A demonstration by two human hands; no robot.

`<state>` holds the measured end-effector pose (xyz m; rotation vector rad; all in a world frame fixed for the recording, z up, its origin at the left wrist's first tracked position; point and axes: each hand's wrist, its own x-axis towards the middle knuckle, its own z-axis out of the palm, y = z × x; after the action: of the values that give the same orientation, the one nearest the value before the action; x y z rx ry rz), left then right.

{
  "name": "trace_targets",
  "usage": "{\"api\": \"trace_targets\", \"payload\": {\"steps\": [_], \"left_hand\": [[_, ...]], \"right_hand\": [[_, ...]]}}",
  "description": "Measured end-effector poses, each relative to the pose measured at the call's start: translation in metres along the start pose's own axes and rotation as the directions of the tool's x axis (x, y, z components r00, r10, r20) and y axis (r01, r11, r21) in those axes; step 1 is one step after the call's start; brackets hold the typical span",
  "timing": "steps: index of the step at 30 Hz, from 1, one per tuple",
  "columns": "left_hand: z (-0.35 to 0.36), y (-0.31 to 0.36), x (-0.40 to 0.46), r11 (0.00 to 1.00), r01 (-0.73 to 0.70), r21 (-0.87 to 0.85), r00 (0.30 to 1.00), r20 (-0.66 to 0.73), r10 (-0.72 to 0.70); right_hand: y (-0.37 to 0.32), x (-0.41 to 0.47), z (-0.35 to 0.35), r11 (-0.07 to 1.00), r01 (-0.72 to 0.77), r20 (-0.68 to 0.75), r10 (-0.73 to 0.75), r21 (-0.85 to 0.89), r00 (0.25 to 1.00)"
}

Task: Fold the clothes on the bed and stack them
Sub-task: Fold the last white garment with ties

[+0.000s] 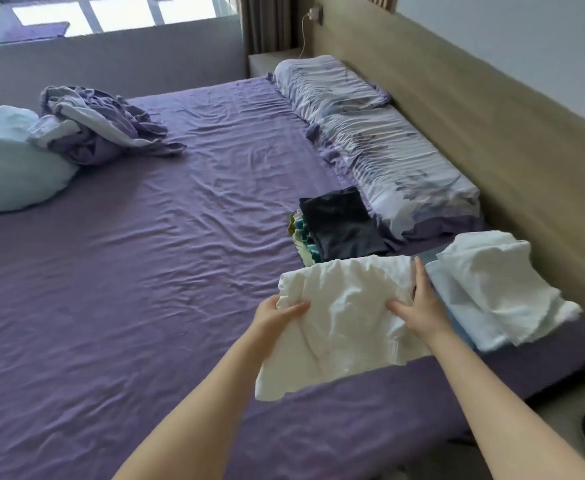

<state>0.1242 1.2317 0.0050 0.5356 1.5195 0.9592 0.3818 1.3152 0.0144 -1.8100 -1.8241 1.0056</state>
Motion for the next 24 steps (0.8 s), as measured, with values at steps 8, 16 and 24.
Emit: {"api": "trace_targets", "payload": {"steps": [8, 16, 24], "left_hand": [[0.154, 0.040, 0.024, 0.999, -0.049, 0.010, 0.998, -0.041, 0.049], [0.312, 0.045, 0.061, 0.998, -0.003, 0.062, 1.000, -0.023, 0.004], [0.398, 0.035, 0.102, 0.981, 0.063, 0.182, 0.997, -0.049, -0.055]], "right_hand": [[0.070, 0.055, -0.128, 1.000, 0.027, -0.043, -0.026, 0.014, 0.999], [0.165, 0.127, -0.242, 0.990, -0.050, -0.005, 0.050, -0.135, 0.999], [0.230, 0.179, -0.279, 0.975, -0.101, 0.105, 0.124, -0.200, 0.987]]}}
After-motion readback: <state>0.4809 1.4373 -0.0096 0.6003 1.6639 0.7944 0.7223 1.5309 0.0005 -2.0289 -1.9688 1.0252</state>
